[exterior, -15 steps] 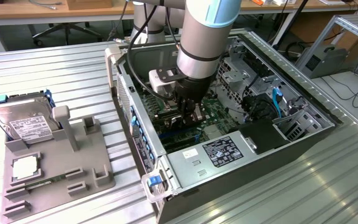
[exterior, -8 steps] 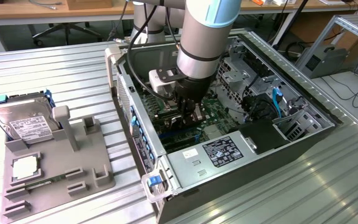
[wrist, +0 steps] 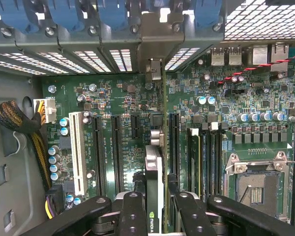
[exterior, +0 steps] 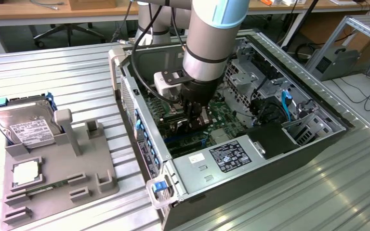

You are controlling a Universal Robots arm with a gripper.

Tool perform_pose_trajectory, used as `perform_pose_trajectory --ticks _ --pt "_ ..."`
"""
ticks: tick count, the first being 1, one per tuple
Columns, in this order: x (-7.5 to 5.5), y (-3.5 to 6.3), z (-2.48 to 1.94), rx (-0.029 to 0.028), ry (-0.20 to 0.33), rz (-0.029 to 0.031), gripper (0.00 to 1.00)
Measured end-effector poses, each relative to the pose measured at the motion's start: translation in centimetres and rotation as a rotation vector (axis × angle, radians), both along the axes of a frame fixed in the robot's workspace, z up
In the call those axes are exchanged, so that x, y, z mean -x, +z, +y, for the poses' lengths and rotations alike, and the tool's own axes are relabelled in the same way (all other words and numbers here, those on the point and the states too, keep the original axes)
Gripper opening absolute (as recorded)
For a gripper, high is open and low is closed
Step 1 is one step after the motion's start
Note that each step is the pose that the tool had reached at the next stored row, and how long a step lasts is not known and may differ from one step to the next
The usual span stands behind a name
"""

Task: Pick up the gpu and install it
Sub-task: 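Insert the gpu into the slot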

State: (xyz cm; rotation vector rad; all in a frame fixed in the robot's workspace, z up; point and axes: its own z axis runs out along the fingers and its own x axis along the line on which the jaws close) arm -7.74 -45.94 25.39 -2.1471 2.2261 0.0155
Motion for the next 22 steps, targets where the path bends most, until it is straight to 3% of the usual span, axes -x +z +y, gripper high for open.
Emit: perform_pose_trajectory --ticks 4,6,7,9,11,16,22 --pt "0.0 -0.01 0.01 -0.0005 0.0 -0.0002 0.28" --pt "0.0 -0.01 0.0 -0.0002 0.0 -0.0001 0.34" --pt "0.0 -0.01 0.0 -0.0001 0.0 -0.0001 0.46" --pt "0.0 0.0 0.0 0.0 0.0 0.0 0.46" --pt "0.0 0.0 0.0 -0.0001 0.0 0.0 0.59" --pt "0.0 0.11 0.0 0.0003 0.0 0.0001 0.59" --pt "0.0 1.11 0.15 0.004 0.0 0.0 0.59"
